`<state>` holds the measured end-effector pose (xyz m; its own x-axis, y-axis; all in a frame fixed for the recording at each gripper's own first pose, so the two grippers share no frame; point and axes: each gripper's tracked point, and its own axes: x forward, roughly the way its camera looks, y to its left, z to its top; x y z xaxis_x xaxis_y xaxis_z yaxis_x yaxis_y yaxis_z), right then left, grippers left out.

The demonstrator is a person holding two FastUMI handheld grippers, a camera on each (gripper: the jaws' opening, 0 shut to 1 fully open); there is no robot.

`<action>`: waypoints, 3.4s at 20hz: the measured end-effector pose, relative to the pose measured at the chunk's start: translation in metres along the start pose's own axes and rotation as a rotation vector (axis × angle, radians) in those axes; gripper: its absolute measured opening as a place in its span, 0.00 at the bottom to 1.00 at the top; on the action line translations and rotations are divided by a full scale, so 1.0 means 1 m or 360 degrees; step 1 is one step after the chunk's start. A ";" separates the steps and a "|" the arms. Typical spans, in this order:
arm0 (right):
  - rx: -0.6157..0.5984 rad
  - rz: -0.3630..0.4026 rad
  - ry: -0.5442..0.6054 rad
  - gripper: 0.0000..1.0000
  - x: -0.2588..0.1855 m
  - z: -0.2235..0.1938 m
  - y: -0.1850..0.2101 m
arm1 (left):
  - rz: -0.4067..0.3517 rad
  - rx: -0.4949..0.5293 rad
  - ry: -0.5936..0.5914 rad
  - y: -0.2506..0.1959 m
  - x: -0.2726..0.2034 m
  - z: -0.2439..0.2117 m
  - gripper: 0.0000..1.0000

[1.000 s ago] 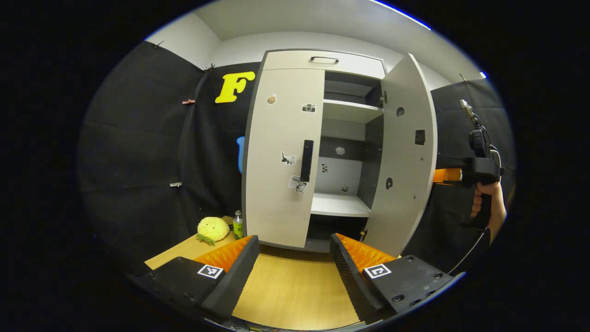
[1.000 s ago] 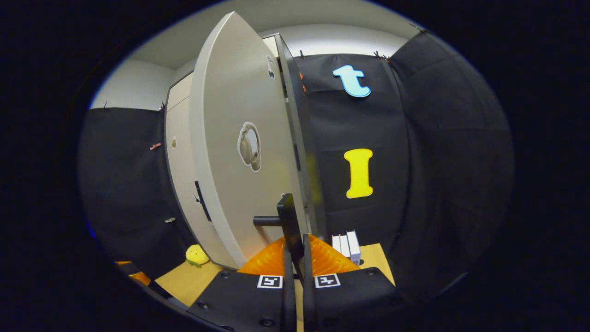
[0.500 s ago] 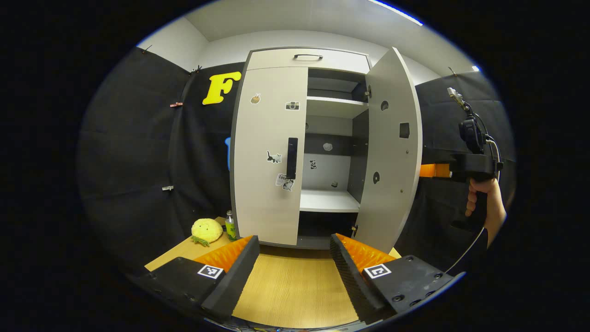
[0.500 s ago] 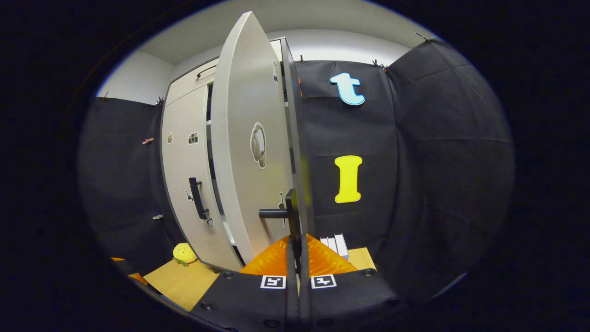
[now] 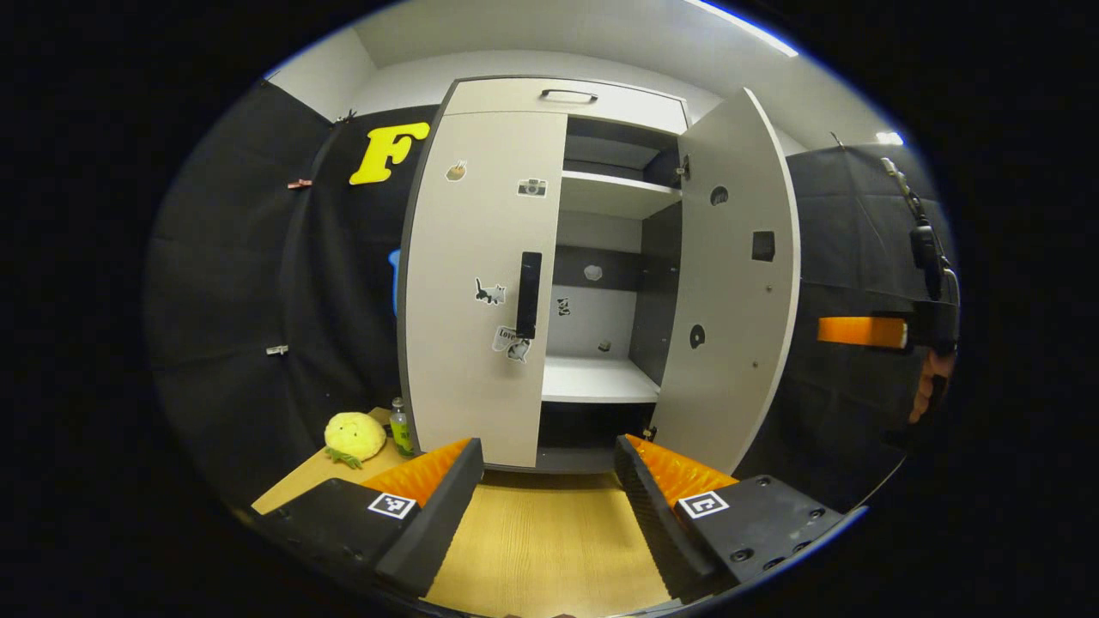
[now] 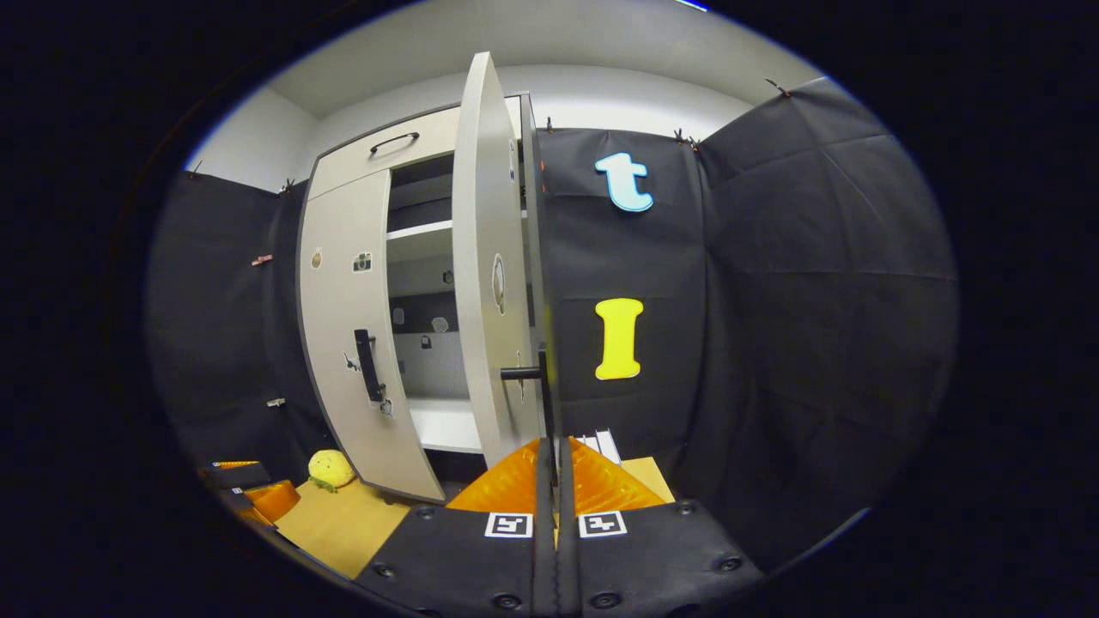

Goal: Open the right door of the double-door shoe cabinet with the right hand, and open the left door with the left hand.

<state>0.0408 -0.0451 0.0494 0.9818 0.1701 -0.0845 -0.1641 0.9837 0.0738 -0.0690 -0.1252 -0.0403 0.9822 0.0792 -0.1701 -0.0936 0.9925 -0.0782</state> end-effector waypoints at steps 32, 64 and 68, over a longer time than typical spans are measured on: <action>0.0007 0.0022 0.0116 0.99 0.066 -0.104 0.130 | -0.0151 0.0078 -0.0099 0.065 0.219 0.105 0.97; 0.0026 0.0371 0.0182 0.99 0.055 -0.123 0.163 | -0.0065 0.0063 -0.0091 0.042 0.272 0.101 0.15; 0.0037 0.0352 0.0218 0.99 0.045 -0.130 0.175 | -0.0081 0.0042 -0.0129 0.047 0.245 0.099 0.15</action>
<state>0.0435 0.1423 -0.0710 0.8999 0.3889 -0.1972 -0.3696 0.9203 0.1283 0.1830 -0.0498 0.0113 0.9956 0.0351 -0.0864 -0.0402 0.9975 -0.0584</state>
